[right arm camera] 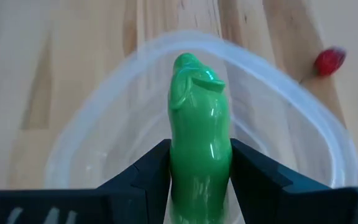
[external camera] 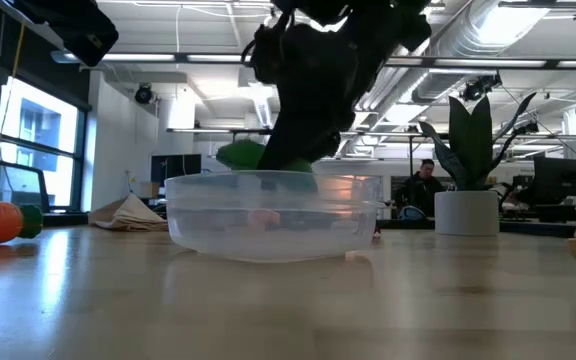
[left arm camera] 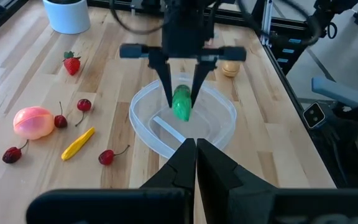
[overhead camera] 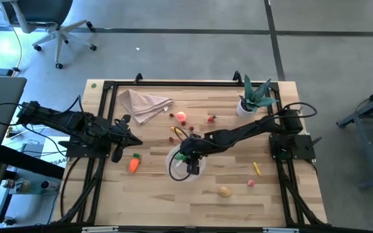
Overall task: Pick and placing Produce into tupperware
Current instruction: Put the green peas into the transparent bin
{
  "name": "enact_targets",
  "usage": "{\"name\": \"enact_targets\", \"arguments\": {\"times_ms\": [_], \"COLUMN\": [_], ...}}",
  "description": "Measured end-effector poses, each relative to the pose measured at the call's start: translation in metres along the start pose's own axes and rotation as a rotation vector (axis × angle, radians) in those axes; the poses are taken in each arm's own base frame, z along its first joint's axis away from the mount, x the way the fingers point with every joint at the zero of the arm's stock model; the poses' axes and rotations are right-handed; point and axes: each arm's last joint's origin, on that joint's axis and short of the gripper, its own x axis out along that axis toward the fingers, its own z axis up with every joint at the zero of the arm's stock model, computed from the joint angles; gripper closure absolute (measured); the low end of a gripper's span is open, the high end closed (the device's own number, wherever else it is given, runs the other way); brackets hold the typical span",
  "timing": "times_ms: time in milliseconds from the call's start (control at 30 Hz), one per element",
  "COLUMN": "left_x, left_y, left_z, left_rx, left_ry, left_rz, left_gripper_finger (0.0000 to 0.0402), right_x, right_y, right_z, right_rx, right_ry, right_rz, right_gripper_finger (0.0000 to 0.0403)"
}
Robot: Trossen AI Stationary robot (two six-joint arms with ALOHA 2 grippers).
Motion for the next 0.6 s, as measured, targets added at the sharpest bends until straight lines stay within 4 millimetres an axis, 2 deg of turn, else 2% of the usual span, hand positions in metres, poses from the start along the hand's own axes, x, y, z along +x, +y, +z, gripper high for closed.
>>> {"name": "enact_targets", "arguments": {"times_ms": [400, 600], "left_x": [0.000, 0.000], "left_y": [0.000, 0.000], "left_z": [0.000, 0.000], "left_rx": [0.000, 0.000], "left_ry": [0.000, -0.001], "left_rz": [0.000, 0.000], "left_gripper_finger": [0.0396, 0.0396], "right_x": [0.004, 0.014], "right_y": [-0.001, -0.002], "right_z": [-0.007, -0.011], "right_rx": [0.000, 0.001], "right_ry": [0.064, 0.090], "right_rz": [-0.017, -0.016], "right_gripper_finger": [0.0258, 0.0258]}}
